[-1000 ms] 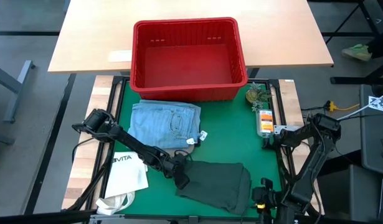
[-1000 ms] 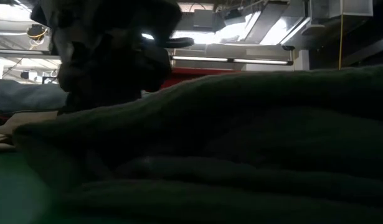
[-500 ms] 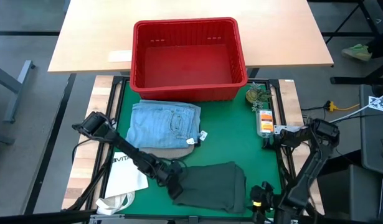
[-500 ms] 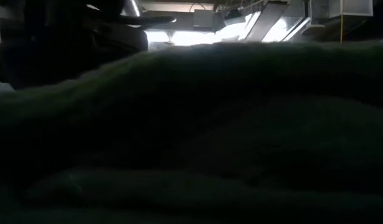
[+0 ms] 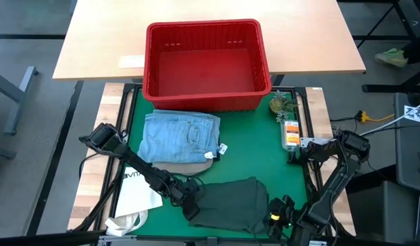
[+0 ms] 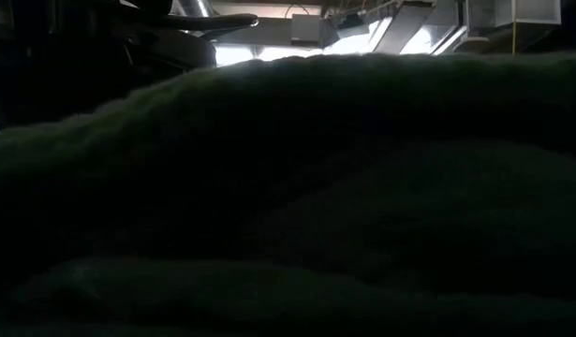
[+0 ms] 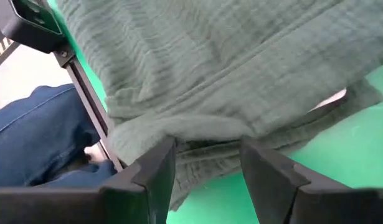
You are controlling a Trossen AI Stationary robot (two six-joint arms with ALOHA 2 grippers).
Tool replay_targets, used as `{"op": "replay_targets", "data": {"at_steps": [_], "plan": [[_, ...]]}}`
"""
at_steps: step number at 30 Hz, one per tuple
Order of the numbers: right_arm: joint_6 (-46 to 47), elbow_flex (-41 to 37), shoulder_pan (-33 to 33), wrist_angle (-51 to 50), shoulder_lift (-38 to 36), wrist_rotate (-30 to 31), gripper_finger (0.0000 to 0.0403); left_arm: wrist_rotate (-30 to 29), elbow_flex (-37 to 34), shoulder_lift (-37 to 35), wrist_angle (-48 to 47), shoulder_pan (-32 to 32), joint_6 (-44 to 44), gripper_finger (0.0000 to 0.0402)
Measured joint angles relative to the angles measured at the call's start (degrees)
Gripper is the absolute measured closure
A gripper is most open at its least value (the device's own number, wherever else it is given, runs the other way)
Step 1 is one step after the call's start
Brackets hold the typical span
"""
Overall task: Fold Laundry from Bin
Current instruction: Stack the folded green polo shirt on top of the folded light blue pants
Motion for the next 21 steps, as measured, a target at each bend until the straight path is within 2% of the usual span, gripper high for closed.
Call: {"op": "replay_targets", "data": {"at_steps": [11,17,21], "plan": [[0.83,0.93,1.22,1.14,-1.67,-3.53,0.0224,-0.25,0.00,0.00,0.12,0.00,0.14,0.0367],[-0.14,1.31,0.36,-0.29,-2.25,5.76,0.0224,-1.76,-0.02,0.00,0.28,0.04,0.18,0.0370],[-0.43,0.93,-0.61,-3.46,-2.25,4.36,0.0224,-1.86,-0.02,0.00,0.29,0.04,0.20,0.0367]]}}
